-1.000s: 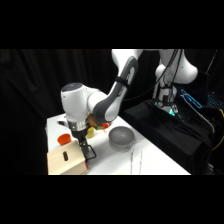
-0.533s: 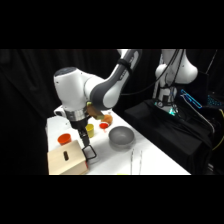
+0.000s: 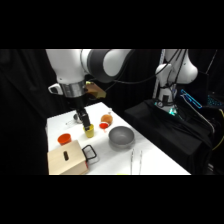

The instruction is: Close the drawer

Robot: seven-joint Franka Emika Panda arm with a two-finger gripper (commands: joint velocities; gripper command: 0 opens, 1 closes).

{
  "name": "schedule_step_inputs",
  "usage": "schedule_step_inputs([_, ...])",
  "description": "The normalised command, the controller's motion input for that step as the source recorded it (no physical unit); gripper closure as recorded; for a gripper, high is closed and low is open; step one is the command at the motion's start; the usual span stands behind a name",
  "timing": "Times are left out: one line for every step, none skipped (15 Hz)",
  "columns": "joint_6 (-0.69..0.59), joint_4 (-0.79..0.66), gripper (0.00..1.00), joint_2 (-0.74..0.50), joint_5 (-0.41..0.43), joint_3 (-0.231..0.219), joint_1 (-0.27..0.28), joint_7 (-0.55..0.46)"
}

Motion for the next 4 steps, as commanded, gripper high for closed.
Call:
schedule_step_inputs([-0.19,-0.15,0.00,-0.35,0.029,0.065,-0.042,-0.13])
schedule_step_inputs([-0.18,-0.16,0.00,-0.35,0.024,0.061,-0.035,-0.09])
schedule_step_inputs([-0.12,-0.22,0.00,-0.39,0.021,0.057,-0.031,-0.07])
schedule_step_inputs([-0.18,-0.21,0.00,-0.38,0.078,0.072,-0.046,-0.10])
